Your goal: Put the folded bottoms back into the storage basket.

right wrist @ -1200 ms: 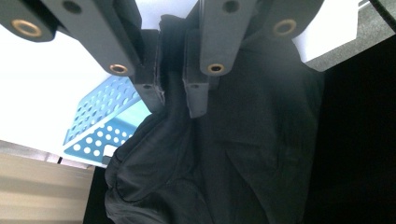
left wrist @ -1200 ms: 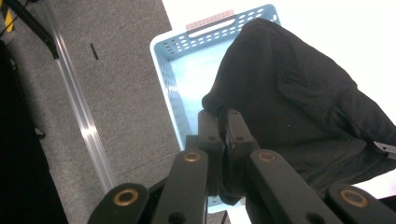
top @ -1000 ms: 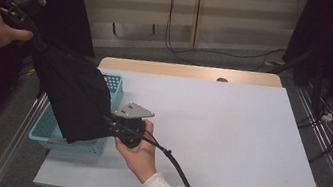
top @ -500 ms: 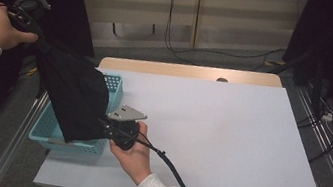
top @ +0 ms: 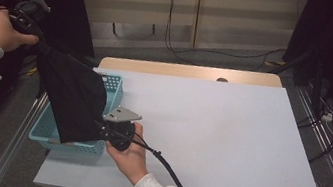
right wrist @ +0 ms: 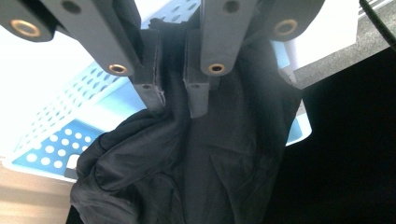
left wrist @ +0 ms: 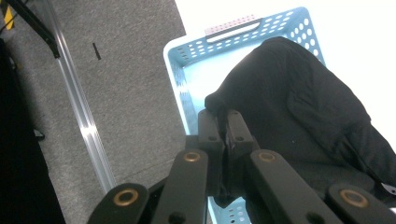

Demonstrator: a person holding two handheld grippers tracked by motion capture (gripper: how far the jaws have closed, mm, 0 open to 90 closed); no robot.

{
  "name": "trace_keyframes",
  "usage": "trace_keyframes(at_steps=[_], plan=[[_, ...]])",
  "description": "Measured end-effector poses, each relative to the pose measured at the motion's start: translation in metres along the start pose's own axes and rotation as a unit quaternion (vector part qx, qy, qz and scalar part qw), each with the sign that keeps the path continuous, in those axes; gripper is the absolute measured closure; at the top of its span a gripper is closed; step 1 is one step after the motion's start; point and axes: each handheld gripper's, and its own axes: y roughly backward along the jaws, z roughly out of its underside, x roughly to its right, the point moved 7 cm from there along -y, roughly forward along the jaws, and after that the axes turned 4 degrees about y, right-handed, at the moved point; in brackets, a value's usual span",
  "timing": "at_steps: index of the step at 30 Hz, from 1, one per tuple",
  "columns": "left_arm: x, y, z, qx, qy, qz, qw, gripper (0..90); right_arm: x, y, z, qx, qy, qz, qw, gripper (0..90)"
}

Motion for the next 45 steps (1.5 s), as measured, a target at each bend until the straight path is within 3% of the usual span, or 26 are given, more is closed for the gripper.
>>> trace_keyframes(at_steps=[9, 15, 16, 17, 18, 19, 20, 22, 24, 27, 29, 34, 39, 45], plan=[[-0.011, -0.011, -0.005, 0.001, 0.006, 0.006, 1.0, 88.0, 0.003, -0.004, -0.001, 0.005, -0.005, 0.004, 1.0, 80.4], [-0.017, -0.021, -0.016, 0.007, 0.002, 0.01, 0.9999, 88.0, 0.003, -0.012, -0.002, 0.006, -0.011, -0.001, 0.9999, 80.1], [-0.019, -0.026, -0.018, 0.007, 0.001, 0.01, 0.9999, 87.4, -0.001, -0.015, -0.003, 0.004, -0.011, -0.012, 0.9999, 73.3], [-0.02, -0.032, -0.019, 0.014, 0.001, 0.011, 0.9998, 87.4, -0.001, -0.015, -0.003, 0.004, -0.011, -0.012, 0.9999, 73.3], [-0.022, -0.038, -0.021, 0.032, -0.001, 0.006, 0.9995, 85.9, -0.004, -0.017, -0.003, -0.003, -0.006, -0.018, 0.9998, 61.4], [-0.024, -0.044, -0.023, 0.055, -0.002, -0.011, 0.9984, 76.3, -0.007, -0.019, -0.002, -0.012, -0.001, -0.022, 0.9997, 48.5], [-0.023, -0.05, -0.023, 0.064, -0.008, -0.023, 0.9977, 55.8, -0.008, -0.017, -0.002, -0.018, -0.001, -0.027, 0.9995, 46.9], [-0.017, -0.055, -0.019, 0.061, -0.026, -0.023, 0.9975, 53.4, -0.007, -0.009, -0.005, -0.009, 0.005, -0.031, 0.9995, 43.5], [-0.006, -0.058, -0.016, 0.073, -0.037, -0.009, 0.9966, 45.4, 0.001, 0.007, -0.007, -0.005, 0.016, -0.022, 0.9996, 38.9], [0.01, -0.06, -0.013, 0.079, -0.039, 0.007, 0.9961, 44.3, 0.006, 0.015, -0.006, -0.01, 0.022, -0.021, 0.9995, 34.8], [0.018, -0.059, -0.013, 0.085, -0.038, 0.023, 0.9953, 39.3, 0.013, 0.023, -0.004, -0.016, 0.031, -0.007, 0.9994, 32.5], [0.033, -0.059, -0.009, 0.092, -0.041, 0.033, 0.9944, 35.9, 0.032, 0.042, -0.003, -0.01, 0.012, -0.002, 0.9999, 29.6], [0.044, -0.059, -0.008, 0.104, -0.045, 0.04, 0.9928, 32.7, 0.043, 0.052, -0.002, -0.011, 0.019, 0.011, 0.9997, 27.8], [0.056, -0.063, -0.004, 0.102, -0.06, 0.052, 0.9916, 32.0, 0.053, 0.064, 0.002, -0.01, 0.017, 0.02, 0.9996, 25.4]])
